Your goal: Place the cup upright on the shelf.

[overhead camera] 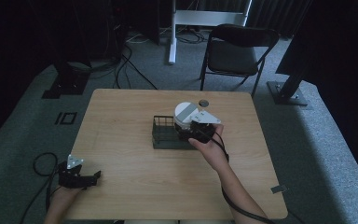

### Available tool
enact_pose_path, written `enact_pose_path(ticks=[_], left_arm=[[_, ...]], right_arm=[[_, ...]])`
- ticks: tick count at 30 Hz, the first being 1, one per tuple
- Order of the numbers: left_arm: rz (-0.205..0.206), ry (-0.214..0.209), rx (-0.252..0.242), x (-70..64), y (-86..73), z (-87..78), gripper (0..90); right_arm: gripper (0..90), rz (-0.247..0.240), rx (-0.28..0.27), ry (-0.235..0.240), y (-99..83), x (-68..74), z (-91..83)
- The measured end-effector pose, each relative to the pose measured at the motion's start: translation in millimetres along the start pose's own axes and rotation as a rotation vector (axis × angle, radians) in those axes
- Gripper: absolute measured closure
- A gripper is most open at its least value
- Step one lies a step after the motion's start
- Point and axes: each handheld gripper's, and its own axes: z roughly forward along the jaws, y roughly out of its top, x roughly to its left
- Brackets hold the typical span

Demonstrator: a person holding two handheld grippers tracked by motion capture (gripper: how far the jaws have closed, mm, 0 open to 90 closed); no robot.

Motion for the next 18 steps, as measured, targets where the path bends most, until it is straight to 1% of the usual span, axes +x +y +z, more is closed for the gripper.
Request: enact_pose_path(ticks=[2, 3, 5, 7, 8, 10, 11, 13, 15, 16, 18], left_arm=[[0.002, 0.001, 0.0, 0.1, 0.0, -0.1, 0.0], [0.002, 0.001, 0.0, 0.1, 0.1, -0.1, 0.0], [0.001, 0.0, 0.0, 0.1, 0.0, 0.0, 0.0], [0.001, 0.0, 0.0, 0.1, 0.0, 0.0, 0.0], [0.001, 0.0, 0.0, 0.1, 0.0, 0.0, 0.0], [0.001, 0.0, 0.0, 0.1, 0.0, -0.1, 0.0], [0.001, 0.0, 0.0, 0.1, 0.0, 0.0, 0.0], [0.001, 0.0, 0.0, 0.1, 0.0, 0.0, 0.1], [0.001, 0.0, 0.0, 0.1, 0.0, 0.0, 0.1], [0.001, 0.001, 0.0, 0.1, 0.0, -0.1, 0.0], [0.001, 0.0, 0.0, 0.1, 0.0, 0.0, 0.1]], right_arm=[[18.3, 0.0, 0.012, -0.039, -1.9, -5.3, 1.8], [18.3, 0.014, 0.019, -0.048, -3.1, -7.9, 2.4], [18.3, 0.022, 0.028, -0.08, -5.9, -12.7, 4.1], [18.3, 0.031, 0.04, -0.102, -8.5, -17.0, 5.8], [18.3, 0.031, 0.04, -0.102, -8.5, -17.0, 5.8], [18.3, 0.032, 0.06, -0.135, -12.6, -22.8, 8.6], [18.3, 0.042, 0.067, -0.136, -14.1, -24.7, 9.4], [18.3, 0.039, 0.08, -0.154, -17.0, -27.2, 11.3], [18.3, 0.055, 0.093, -0.149, -19.5, -29.5, 12.5], [18.3, 0.048, 0.099, -0.161, -20.8, -29.9, 13.3], [18.3, 0.054, 0.112, -0.161, -23.3, -31.7, 15.1]])
